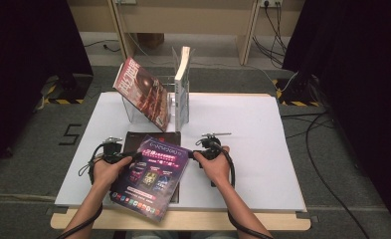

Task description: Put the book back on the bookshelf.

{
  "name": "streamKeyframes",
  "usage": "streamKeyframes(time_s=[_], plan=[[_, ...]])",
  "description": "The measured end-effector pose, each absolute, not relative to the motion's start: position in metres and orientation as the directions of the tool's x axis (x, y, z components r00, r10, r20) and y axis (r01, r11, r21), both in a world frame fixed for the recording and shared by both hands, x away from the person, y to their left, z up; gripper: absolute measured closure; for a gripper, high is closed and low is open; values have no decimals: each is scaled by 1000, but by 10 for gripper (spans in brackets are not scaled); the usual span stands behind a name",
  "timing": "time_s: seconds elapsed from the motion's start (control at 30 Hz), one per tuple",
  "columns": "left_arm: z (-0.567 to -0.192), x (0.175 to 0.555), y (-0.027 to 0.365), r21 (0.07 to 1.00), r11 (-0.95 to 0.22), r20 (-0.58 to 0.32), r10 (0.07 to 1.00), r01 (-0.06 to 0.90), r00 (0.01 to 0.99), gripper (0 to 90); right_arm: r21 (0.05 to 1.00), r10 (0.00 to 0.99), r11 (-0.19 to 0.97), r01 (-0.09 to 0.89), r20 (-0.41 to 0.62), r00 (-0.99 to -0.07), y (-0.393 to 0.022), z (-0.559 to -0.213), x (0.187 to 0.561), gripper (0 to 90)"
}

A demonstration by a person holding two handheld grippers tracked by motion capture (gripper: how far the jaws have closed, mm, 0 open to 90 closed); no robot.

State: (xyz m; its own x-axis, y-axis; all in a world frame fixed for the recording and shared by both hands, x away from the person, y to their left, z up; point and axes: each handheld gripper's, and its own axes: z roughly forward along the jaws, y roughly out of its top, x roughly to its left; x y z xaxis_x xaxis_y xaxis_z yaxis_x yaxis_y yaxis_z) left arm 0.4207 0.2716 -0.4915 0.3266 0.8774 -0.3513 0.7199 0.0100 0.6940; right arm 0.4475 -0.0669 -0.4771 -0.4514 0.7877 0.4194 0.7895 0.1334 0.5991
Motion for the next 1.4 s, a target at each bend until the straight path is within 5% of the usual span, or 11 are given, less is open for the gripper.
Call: streamKeyframes(time_s=[0.9, 1.4], plan=[[-488, 396, 257, 627, -16, -413, 841, 779, 349, 687, 576, 815, 135, 807, 399, -421, -67, -479, 460, 645], [-485, 393, 246, 632, -49, -370, 857, 773, 357, 691, 567, 823, 125, 814, 399, -404, -69, -481, 478, 567]])
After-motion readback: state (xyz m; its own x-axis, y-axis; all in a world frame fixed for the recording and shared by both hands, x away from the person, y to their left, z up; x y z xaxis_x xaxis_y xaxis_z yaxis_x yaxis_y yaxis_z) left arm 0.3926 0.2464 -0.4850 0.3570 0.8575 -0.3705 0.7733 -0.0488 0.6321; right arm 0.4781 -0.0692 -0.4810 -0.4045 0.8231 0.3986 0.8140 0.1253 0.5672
